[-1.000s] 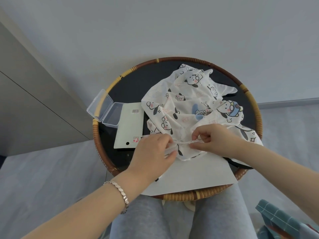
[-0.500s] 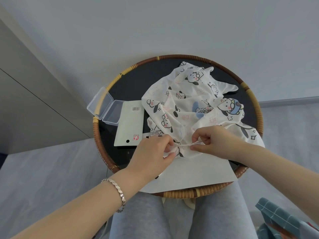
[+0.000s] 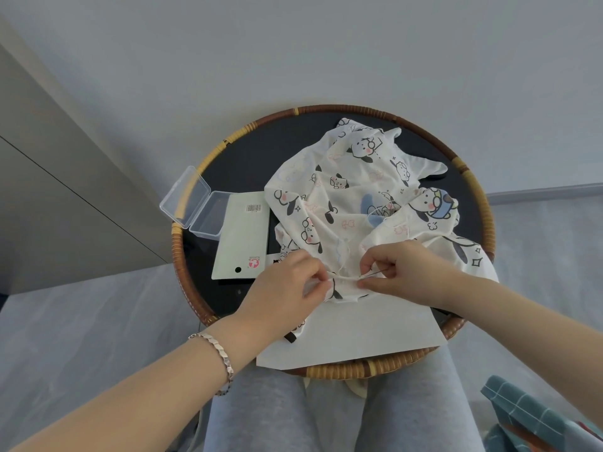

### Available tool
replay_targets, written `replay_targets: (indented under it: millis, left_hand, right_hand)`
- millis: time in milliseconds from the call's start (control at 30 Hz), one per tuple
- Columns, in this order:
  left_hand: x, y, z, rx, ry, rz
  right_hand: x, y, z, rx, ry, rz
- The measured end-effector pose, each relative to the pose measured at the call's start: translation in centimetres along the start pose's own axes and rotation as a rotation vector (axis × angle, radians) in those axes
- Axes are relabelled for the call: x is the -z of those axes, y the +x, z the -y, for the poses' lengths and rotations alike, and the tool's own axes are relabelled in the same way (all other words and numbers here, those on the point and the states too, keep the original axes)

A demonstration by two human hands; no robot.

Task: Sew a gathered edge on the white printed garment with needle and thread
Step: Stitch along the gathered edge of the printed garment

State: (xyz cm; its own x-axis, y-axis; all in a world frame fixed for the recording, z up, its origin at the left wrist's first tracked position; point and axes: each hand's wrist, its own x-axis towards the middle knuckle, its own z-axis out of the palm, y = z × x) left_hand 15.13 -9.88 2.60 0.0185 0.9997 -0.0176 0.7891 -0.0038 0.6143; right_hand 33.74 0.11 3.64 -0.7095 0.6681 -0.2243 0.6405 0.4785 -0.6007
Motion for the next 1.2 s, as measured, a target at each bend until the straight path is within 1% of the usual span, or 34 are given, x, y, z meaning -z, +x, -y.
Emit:
replay_targets:
  millis: [200,267,400,500,600,633,733,833,1000,1100,1167,1200]
  left_hand:
    - [0.0,0.5,0.5,-0.106,-0.016,0.067]
    - [0.0,0.6,0.7,-0.126,-0.035,0.057]
    - [-0.1,0.6,0.7,-0.124,-0.056,-0.019]
    - [-0.1,0.3,0.5,-0.134,-0.055,-0.112]
    - [-0.2,0.2,0.2,-0.082,-0.098,-0.181]
    - [-0.3,0.2,0.1,-0.07,-0.102,-0.185]
    - [-0.8,0.2,0.2,-0.105,-0.091,-0.15]
    - [-1.0,0.2,0.1,-0.054,-0.179,-0.144]
    - [-0.9,0.0,0.0,-0.043,-0.273,-0.106]
    - [-0.9,-0.1,0.1,-0.06,-0.274,-0.139]
    - [-0.9,-0.2,0.0,-0.076,-0.256,-0.14]
    - [-0.9,-0.2,0.0,-0.078,-0.254,-0.139]
  right_hand:
    - [0.1,-0.2,-0.1,-0.002,-0.04,0.019]
    - [0.2,-0.2,-0.1,-0.001,-0.044,0.016]
    - [0.2,-0.4,-0.2,-0.005,-0.027,0.008]
    - [0.1,-0.4,-0.2,0.003,-0.003,-0.008]
    - [0.0,-0.4,0.0,0.006,0.009,-0.034]
    - [0.0,-0.3,0.0,0.007,0.008,-0.038]
    - [0.0,-0.3,0.1,0.017,0.009,-0.044]
    - [0.1,-0.3,0.1,0.013,0.009,-0.046]
    - [0.1,-0.3,-0.1,0.001,0.003,-0.038]
    - [0.4,-0.4,-0.1,0.016,0.08,-0.025]
    - [0.8,-0.3,0.4,0.026,0.18,-0.045]
    - [1.0,-0.2,0.7,0.028,0.193,-0.054]
